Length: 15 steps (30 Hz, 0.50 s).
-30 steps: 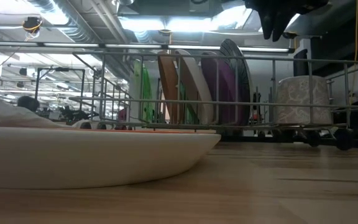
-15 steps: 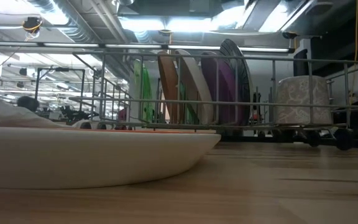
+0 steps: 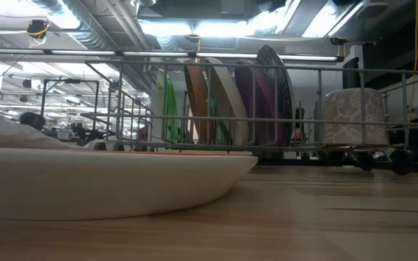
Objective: Sort dishes
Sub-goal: Put the orange plate into the dish rack
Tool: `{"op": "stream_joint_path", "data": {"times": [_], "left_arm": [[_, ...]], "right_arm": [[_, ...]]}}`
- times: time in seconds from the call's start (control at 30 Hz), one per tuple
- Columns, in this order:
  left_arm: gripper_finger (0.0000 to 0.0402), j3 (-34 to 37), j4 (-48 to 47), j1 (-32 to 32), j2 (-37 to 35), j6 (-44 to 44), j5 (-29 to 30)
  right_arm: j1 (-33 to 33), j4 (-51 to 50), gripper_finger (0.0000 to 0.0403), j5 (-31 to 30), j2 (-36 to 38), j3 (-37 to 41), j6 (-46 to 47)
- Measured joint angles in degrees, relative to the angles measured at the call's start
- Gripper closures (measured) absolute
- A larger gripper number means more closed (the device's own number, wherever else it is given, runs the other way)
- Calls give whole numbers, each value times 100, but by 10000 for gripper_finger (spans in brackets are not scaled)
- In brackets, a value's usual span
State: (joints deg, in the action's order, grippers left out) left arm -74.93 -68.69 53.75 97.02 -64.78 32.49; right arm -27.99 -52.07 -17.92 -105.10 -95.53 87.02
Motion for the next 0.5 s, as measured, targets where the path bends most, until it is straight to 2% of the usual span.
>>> {"op": "stream_joint_path", "data": {"times": [0.17, 0.33, 0.5], "left_arm": [[178, 684, 871, 61, 1, 8, -30], [178, 1243, 1720, -72, 1, 566, -47], [178, 1505, 2076, -249, 1, 1163, -43]], "right_arm": [[-107, 5, 322, 333, -510, 3, 625], [-127, 112, 322, 440, -847, 5, 1037], [-129, 624, 322, 563, -1022, 5, 1198]]}}
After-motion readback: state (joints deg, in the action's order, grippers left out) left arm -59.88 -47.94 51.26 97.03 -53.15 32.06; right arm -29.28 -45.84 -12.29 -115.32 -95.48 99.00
